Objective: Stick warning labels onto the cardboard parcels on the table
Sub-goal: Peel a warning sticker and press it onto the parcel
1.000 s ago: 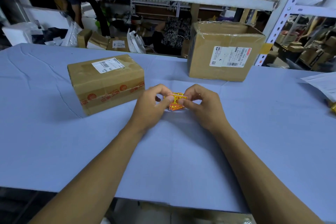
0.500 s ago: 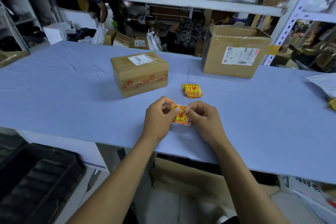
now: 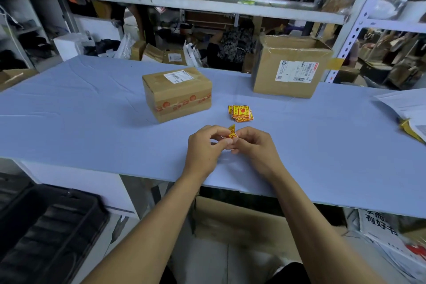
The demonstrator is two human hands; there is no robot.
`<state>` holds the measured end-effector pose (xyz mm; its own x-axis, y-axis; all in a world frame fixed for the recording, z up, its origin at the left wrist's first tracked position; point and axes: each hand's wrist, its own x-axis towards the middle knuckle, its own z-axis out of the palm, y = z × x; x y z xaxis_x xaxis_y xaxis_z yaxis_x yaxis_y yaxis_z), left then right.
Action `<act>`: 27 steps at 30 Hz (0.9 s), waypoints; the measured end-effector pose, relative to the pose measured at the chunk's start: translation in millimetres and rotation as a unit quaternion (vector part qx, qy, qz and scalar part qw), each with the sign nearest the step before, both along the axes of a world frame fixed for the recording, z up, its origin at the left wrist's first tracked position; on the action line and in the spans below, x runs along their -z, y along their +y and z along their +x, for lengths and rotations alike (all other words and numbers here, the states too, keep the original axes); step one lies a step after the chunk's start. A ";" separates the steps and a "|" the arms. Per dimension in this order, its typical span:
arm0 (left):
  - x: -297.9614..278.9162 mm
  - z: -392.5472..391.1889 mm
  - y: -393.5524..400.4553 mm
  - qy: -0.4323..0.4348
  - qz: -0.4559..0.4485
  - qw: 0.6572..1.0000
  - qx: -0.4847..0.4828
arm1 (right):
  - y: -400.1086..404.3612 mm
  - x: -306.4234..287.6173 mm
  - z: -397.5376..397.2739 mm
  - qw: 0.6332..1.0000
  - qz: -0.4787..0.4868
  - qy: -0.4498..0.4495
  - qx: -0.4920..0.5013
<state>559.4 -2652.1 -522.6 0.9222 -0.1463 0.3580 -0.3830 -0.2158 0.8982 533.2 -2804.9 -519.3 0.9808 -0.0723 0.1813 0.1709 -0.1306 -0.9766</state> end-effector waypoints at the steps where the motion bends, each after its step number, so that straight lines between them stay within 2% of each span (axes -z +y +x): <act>1: 0.5 0.7 0.3 -0.001 0.006 1.000 -0.002 | -0.7 0.0 -0.3 1.000 0.003 0.002 -0.005; 15: 0.3 2.2 -1.7 -0.016 0.034 0.999 -0.019 | -0.2 -1.7 0.5 1.000 0.011 0.015 0.003; 27: -3.4 -4.9 -4.7 -0.029 0.101 0.992 -0.064 | 3.4 1.7 -1.2 0.992 -0.122 0.000 0.039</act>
